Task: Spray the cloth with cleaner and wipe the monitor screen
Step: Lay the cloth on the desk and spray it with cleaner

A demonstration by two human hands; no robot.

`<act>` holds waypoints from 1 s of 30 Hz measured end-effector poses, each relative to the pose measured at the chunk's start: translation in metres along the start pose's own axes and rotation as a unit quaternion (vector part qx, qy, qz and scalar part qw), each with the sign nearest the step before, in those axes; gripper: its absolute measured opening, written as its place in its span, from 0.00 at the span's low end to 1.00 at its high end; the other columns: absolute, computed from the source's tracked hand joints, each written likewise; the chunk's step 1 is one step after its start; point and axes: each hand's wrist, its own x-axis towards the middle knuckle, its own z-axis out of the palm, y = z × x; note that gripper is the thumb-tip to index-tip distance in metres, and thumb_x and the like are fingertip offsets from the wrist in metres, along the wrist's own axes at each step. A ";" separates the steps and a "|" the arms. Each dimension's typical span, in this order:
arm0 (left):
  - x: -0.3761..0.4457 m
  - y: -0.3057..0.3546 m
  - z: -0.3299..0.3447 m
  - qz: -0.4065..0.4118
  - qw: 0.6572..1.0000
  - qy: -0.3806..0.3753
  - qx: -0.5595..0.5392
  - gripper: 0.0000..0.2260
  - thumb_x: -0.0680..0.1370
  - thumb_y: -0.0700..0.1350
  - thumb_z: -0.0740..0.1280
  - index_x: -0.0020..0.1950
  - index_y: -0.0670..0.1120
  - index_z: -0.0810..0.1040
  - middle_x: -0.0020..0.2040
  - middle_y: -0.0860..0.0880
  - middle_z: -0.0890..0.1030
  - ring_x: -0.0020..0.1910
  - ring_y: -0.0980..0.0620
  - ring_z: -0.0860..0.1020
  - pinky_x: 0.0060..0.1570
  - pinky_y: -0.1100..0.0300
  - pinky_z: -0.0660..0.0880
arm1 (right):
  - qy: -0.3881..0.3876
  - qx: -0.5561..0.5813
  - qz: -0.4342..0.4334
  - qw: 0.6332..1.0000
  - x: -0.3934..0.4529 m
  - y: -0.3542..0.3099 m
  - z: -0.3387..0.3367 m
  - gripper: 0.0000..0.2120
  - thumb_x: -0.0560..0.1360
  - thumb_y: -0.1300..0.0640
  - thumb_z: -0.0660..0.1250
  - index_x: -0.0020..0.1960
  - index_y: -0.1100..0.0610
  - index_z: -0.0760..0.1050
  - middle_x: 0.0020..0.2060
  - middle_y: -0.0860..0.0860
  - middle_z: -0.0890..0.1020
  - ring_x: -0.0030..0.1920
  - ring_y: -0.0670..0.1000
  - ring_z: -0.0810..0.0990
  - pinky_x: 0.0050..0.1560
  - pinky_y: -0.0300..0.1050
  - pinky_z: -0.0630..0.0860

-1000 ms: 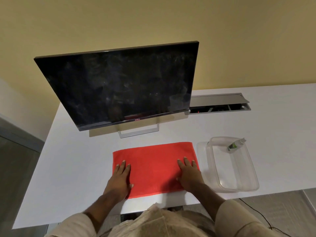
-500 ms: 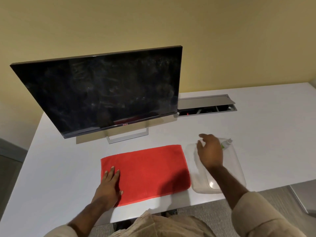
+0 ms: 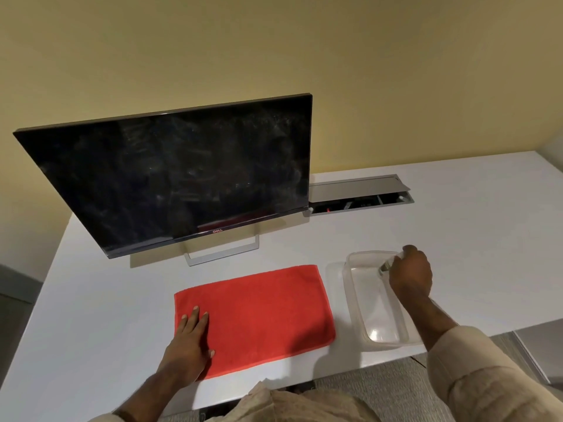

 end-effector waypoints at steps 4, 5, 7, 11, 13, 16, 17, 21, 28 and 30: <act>-0.001 0.002 -0.003 0.001 1.000 -0.006 0.010 0.40 0.80 0.55 0.64 0.82 0.49 0.41 0.82 0.48 0.37 0.81 0.42 0.40 0.77 0.46 0.56 | 0.003 -0.002 -0.012 1.000 0.001 0.002 0.000 0.11 0.79 0.64 0.61 0.58 0.66 0.77 0.53 0.63 0.81 0.52 0.64 0.80 0.51 0.50 0.74; -0.002 0.002 -0.004 0.001 1.000 -0.007 0.011 0.40 0.80 0.55 0.64 0.82 0.49 0.41 0.82 0.48 0.37 0.81 0.42 0.40 0.77 0.46 0.56 | 0.007 -0.007 -0.019 1.000 0.000 0.001 0.000 0.10 0.78 0.64 0.61 0.56 0.66 0.77 0.51 0.63 0.82 0.51 0.64 0.80 0.49 0.50 0.74; -0.003 0.004 -0.005 0.003 1.000 -0.006 0.011 0.40 0.80 0.55 0.64 0.82 0.49 0.41 0.82 0.48 0.37 0.81 0.43 0.40 0.77 0.47 0.56 | 0.025 -0.019 -0.040 0.999 -0.004 0.000 0.000 0.07 0.78 0.64 0.62 0.51 0.66 0.78 0.47 0.63 0.83 0.47 0.63 0.80 0.44 0.48 0.72; -0.005 0.006 -0.008 0.005 1.000 -0.006 0.015 0.40 0.80 0.55 0.64 0.82 0.48 0.41 0.82 0.48 0.37 0.81 0.43 0.40 0.77 0.47 0.56 | 0.080 -0.015 -0.082 0.993 -0.017 -0.010 -0.004 0.09 0.80 0.62 0.63 0.48 0.67 0.79 0.44 0.62 0.83 0.44 0.62 0.81 0.41 0.46 0.70; -0.006 0.008 -0.009 0.004 1.000 -0.009 0.018 0.40 0.81 0.55 0.64 0.82 0.48 0.40 0.82 0.48 0.37 0.81 0.43 0.40 0.77 0.47 0.56 | 0.110 -0.004 -0.110 0.988 -0.025 -0.018 -0.009 0.11 0.81 0.60 0.62 0.51 0.67 0.79 0.44 0.62 0.83 0.44 0.62 0.81 0.42 0.46 0.70; -0.008 0.009 -0.011 0.008 1.000 -0.012 0.023 0.40 0.81 0.55 0.64 0.82 0.48 0.40 0.82 0.47 0.37 0.81 0.42 0.40 0.77 0.47 0.56 | 0.156 0.033 -0.141 0.977 -0.035 -0.032 -0.024 0.12 0.81 0.59 0.63 0.55 0.66 0.80 0.47 0.62 0.84 0.48 0.62 0.81 0.46 0.50 0.75; -0.008 0.008 -0.012 0.008 1.000 -0.013 0.026 0.40 0.81 0.55 0.63 0.82 0.48 0.40 0.82 0.47 0.37 0.81 0.43 0.40 0.77 0.47 0.56 | 0.166 0.046 -0.149 0.974 -0.037 -0.037 -0.029 0.12 0.81 0.58 0.63 0.57 0.66 0.79 0.49 0.63 0.84 0.49 0.63 0.82 0.49 0.53 0.77; -0.008 0.009 -0.012 0.006 1.000 -0.013 0.024 0.40 0.80 0.55 0.63 0.82 0.48 0.41 0.82 0.48 0.37 0.82 0.43 0.40 0.77 0.46 0.58 | 0.178 0.121 -0.181 0.960 -0.049 -0.057 -0.046 0.13 0.80 0.57 0.65 0.60 0.64 0.79 0.54 0.61 0.84 0.54 0.61 0.82 0.57 0.53 0.76; -0.010 0.025 -0.031 0.009 0.994 0.092 -0.058 0.33 0.76 0.55 0.69 0.79 0.49 0.63 0.82 0.49 0.53 0.79 0.47 0.60 0.73 0.50 0.66 | 0.054 0.313 -0.197 0.927 -0.076 -0.089 -0.049 0.10 0.78 0.60 0.68 0.59 0.59 0.81 0.51 0.54 0.85 0.49 0.54 0.83 0.52 0.45 0.79; -0.009 0.039 -0.042 0.032 0.986 0.136 -0.088 0.30 0.75 0.53 0.71 0.76 0.49 0.68 0.80 0.49 0.61 0.77 0.47 0.64 0.73 0.51 0.66 | 0.004 0.346 -0.199 0.917 -0.086 -0.096 -0.041 0.09 0.77 0.61 0.69 0.57 0.57 0.81 0.50 0.52 0.85 0.48 0.54 0.84 0.52 0.51 0.82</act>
